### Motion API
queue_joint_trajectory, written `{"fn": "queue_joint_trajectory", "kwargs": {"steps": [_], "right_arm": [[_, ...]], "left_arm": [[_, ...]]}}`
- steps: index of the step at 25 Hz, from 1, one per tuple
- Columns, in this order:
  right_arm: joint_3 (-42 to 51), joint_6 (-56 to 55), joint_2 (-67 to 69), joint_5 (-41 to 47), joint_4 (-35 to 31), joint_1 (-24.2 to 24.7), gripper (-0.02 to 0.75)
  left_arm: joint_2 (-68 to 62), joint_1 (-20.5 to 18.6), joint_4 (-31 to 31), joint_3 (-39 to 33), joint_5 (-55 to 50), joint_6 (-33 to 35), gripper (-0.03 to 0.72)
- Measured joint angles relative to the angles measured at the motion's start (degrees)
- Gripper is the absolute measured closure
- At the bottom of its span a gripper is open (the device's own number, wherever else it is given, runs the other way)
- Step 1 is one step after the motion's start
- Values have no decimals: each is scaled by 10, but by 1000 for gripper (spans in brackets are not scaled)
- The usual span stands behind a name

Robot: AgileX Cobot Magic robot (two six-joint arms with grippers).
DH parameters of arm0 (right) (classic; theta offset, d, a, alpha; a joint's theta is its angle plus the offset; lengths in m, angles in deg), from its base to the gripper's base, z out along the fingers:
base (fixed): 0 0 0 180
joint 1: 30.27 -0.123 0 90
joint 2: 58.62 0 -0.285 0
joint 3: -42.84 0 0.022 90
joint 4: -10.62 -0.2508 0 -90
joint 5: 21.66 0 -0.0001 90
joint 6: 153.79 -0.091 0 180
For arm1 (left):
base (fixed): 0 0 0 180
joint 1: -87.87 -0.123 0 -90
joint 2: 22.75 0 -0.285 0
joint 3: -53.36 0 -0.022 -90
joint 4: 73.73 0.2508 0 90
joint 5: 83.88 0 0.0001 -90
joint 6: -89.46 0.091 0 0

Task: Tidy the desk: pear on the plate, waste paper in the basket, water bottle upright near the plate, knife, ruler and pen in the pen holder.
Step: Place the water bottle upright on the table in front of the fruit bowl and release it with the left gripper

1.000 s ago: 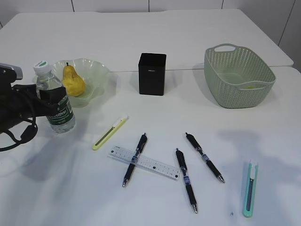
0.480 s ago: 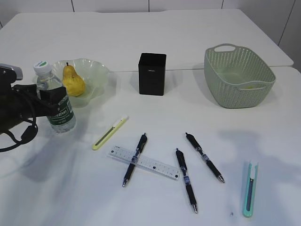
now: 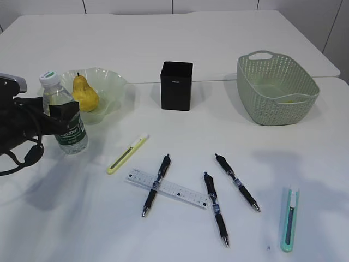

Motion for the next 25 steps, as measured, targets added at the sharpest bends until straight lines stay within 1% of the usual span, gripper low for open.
{"fn": "queue_joint_trajectory", "kwargs": {"steps": [7, 15, 17, 21, 25], "right_arm": [[0, 0, 0, -1, 0, 0, 351], [0, 0, 0, -1, 0, 0, 351], [0, 0, 0, -1, 0, 0, 351], [0, 0, 0, -1, 0, 0, 351], [0, 0, 0, -2, 0, 0, 351]], "left_arm": [[29, 0, -22, 0, -35, 0, 195], [30, 0, -22, 0, -39, 0, 190], [31, 0, -21, 1, -41, 0, 169], [33, 0, -20, 2, -50, 0, 91], [33, 0, -20, 2, -50, 0, 71]]}}
